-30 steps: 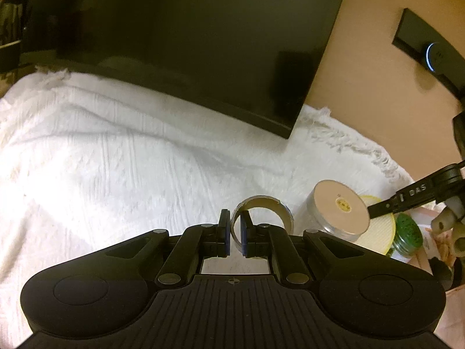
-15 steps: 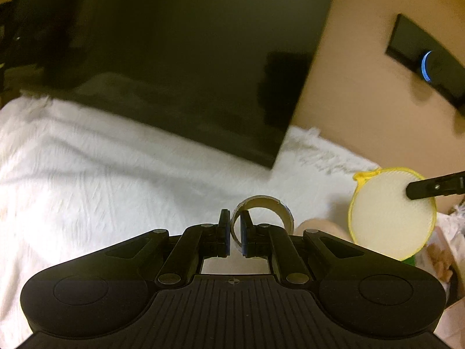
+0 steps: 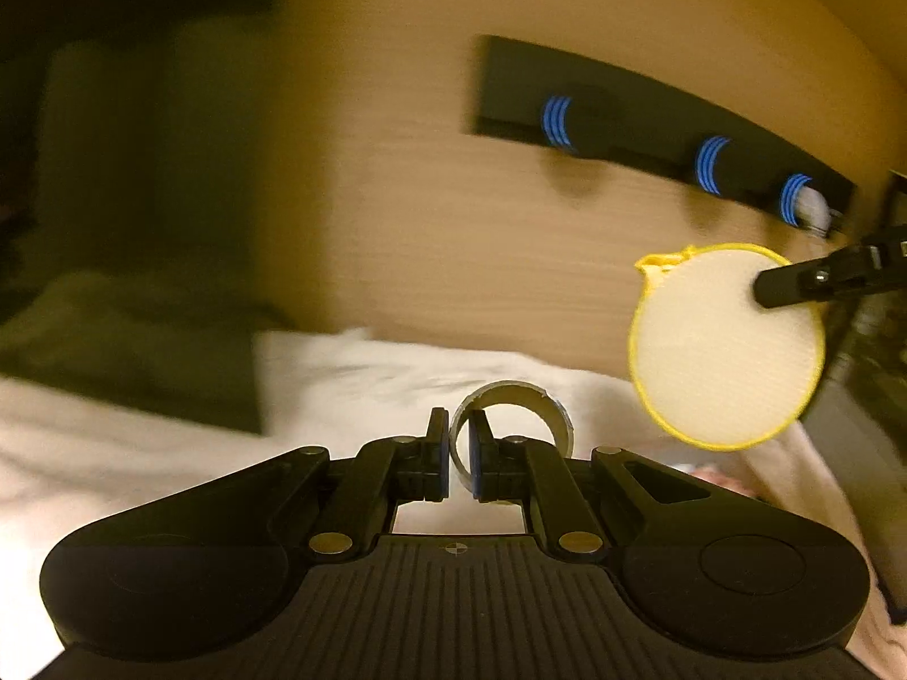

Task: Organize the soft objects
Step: 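Carry the tape roll in the left tool while the right tool carries the sponge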

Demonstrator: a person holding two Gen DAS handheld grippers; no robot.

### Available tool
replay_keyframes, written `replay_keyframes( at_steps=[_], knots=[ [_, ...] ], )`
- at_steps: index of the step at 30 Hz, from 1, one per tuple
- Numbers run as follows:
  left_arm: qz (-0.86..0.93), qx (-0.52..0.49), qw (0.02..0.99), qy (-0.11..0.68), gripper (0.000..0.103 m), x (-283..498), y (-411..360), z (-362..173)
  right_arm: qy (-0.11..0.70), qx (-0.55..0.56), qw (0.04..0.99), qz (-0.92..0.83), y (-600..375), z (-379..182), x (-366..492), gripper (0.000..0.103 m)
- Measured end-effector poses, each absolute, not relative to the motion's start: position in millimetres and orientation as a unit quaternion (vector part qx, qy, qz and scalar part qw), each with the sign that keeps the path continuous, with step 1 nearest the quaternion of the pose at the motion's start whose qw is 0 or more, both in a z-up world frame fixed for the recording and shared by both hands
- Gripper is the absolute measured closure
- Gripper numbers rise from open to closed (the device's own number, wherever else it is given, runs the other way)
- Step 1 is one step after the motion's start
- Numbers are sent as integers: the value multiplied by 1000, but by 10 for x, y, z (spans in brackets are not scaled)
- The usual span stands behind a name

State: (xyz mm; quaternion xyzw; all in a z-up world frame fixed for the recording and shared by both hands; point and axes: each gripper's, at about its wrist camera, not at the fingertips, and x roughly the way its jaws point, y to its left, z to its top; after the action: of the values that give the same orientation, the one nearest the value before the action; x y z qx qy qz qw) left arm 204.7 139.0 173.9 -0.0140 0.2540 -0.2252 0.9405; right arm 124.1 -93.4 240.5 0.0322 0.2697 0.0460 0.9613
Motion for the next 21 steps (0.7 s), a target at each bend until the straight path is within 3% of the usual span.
replay_keyframes(
  at_steps=[11,21],
  knots=[
    [-364,23,874,320,94,2042,37,1381,226,65,968,-84,-1818,2287,590,90],
    [-408,73,816,403,93,2204,-727,782,238,128,955,-123,-2402,1886,394,90]
  ],
)
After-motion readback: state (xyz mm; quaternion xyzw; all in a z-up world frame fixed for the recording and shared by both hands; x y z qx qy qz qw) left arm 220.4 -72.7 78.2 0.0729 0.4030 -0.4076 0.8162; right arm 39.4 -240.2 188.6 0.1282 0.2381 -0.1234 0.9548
